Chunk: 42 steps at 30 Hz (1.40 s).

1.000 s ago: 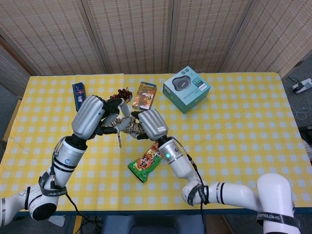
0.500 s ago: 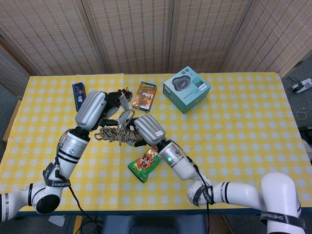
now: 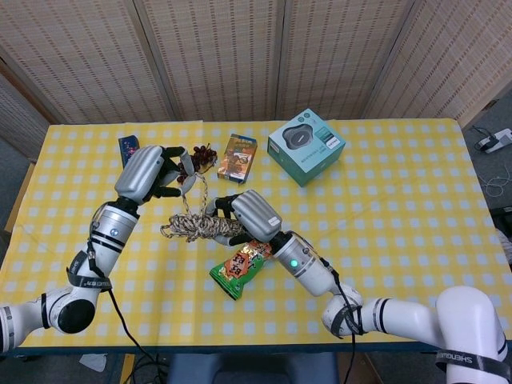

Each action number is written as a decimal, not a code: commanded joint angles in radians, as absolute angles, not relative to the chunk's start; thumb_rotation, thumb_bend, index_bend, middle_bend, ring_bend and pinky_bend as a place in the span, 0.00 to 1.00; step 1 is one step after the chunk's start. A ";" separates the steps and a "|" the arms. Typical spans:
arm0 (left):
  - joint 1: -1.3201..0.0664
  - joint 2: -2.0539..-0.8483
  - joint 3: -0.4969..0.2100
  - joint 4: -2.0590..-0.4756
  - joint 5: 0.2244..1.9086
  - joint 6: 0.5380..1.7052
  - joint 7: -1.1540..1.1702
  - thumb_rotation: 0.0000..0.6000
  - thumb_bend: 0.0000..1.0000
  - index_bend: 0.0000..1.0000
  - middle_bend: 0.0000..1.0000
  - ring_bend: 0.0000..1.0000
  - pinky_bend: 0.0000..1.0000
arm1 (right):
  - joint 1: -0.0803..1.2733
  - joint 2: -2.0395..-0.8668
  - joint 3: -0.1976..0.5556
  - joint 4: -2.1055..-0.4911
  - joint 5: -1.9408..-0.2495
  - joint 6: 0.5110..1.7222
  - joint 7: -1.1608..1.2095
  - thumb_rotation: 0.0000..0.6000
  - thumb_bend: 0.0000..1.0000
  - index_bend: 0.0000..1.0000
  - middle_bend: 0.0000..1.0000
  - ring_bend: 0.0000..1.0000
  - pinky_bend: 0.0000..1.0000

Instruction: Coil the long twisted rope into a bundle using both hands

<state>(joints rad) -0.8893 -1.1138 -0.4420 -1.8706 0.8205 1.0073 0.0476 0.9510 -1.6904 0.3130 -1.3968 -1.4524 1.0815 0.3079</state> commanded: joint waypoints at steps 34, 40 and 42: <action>-0.843 -1.068 -0.283 -1.801 0.680 0.905 0.126 1.00 0.36 0.72 1.00 0.99 1.00 | 0.908 -1.784 0.367 -1.281 -1.522 1.360 0.494 1.00 0.27 0.91 0.70 0.59 0.66; -0.793 -1.046 -0.259 -1.791 0.747 0.900 0.080 1.00 0.36 0.71 1.00 0.99 1.00 | 0.895 -1.728 0.343 -1.319 -1.502 1.303 0.426 1.00 0.29 0.91 0.70 0.59 0.66; -0.779 -1.041 -0.251 -1.786 0.767 0.907 0.074 1.00 0.36 0.70 1.00 0.97 1.00 | 0.889 -1.696 0.335 -1.342 -1.491 1.276 0.395 1.00 0.29 0.91 0.70 0.59 0.66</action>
<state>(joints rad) -0.7868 -1.0465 -0.2578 -1.7911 0.7564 0.9030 0.0800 0.8963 -1.7236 0.3455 -1.3201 -1.5027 1.3010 0.4223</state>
